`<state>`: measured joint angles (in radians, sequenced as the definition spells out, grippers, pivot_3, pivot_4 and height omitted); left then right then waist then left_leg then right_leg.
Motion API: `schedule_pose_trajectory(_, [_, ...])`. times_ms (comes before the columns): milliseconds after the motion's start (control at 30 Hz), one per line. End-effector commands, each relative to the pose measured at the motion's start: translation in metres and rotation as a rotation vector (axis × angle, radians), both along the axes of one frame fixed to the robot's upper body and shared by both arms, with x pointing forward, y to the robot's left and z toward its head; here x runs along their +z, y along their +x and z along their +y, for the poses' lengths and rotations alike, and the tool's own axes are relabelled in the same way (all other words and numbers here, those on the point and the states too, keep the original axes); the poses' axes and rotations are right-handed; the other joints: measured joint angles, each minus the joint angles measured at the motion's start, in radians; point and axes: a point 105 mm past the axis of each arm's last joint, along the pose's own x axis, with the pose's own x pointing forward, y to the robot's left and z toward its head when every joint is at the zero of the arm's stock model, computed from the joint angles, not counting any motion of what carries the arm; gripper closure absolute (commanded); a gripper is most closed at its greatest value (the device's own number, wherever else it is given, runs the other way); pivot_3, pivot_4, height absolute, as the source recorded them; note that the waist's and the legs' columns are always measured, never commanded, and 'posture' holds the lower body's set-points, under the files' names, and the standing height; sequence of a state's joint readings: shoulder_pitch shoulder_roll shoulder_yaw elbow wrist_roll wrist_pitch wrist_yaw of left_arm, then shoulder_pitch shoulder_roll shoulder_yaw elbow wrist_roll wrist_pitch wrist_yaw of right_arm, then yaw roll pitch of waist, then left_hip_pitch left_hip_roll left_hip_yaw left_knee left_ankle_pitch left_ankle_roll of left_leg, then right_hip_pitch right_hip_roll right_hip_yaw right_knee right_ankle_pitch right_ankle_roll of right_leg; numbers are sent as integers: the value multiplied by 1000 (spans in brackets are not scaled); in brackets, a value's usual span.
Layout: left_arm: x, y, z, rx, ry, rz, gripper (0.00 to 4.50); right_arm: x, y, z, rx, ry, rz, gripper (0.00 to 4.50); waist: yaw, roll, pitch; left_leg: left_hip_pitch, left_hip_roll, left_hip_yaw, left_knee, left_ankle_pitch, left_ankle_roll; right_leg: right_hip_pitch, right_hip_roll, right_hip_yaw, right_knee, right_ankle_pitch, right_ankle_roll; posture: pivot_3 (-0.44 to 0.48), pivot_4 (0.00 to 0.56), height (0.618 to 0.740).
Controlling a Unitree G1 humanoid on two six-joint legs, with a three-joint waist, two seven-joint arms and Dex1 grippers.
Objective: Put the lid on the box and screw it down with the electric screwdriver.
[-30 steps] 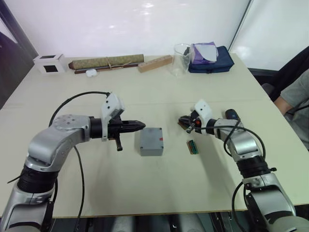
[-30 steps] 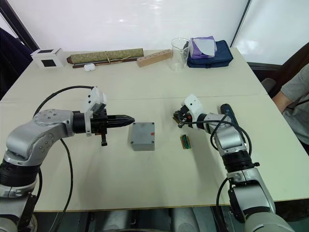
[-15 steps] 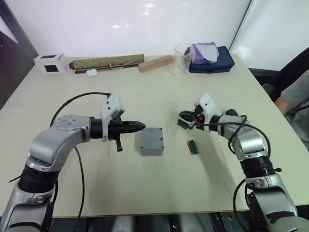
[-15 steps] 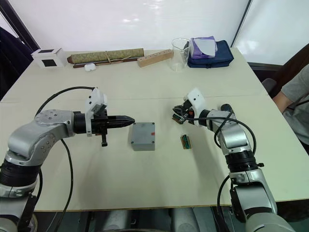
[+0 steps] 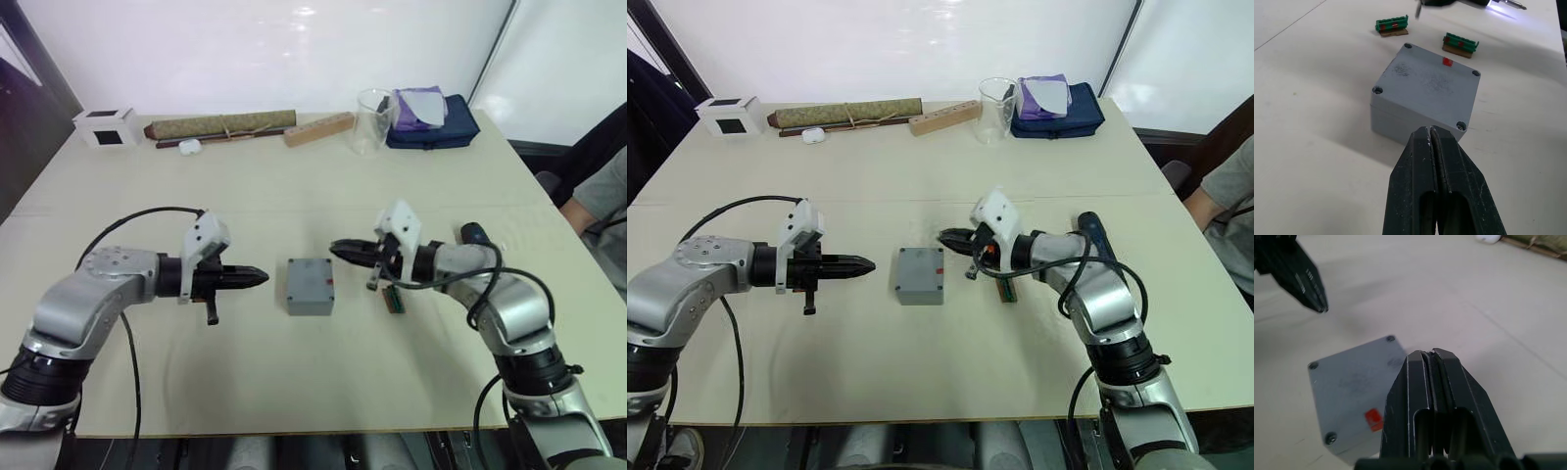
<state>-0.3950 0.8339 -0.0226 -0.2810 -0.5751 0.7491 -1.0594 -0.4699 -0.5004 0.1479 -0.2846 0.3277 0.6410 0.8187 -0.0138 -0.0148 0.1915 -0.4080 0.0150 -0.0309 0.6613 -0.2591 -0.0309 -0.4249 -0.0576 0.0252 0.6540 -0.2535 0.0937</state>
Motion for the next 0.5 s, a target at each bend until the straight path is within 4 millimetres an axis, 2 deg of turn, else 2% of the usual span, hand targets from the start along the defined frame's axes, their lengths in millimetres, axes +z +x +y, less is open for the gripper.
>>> schedule_pose_trajectory(33, [9, 1, -2, 2, 5, -64, 4500, 3, 1, 0, -9, 6, -29, 4402, -1, 0, 0, 0, 0, 0, 0, 0, 0, 0, 0, 0, 0, 0, 0, 0, 150, 740])
schedule_pose_trajectory(200, [8, 0, -4, 2, 7, -65, 4500, -3, 3, -2, -15, -9, -20, 4402, -3, 0, 0, 0, 0, 0, 0, 0, 0, 0, 0, 0, 0, 0, 0, 0, 150, 740])
schedule_pose_trajectory(500, [4, 1, -8, 1, 11, -69, 4500, -1, 7, 4, -13, 10, -24, 4402, -2, 0, 0, 0, 0, 0, 0, 0, 0, 0, 0, 0, 0, 0, 0, 0, 150, 740])
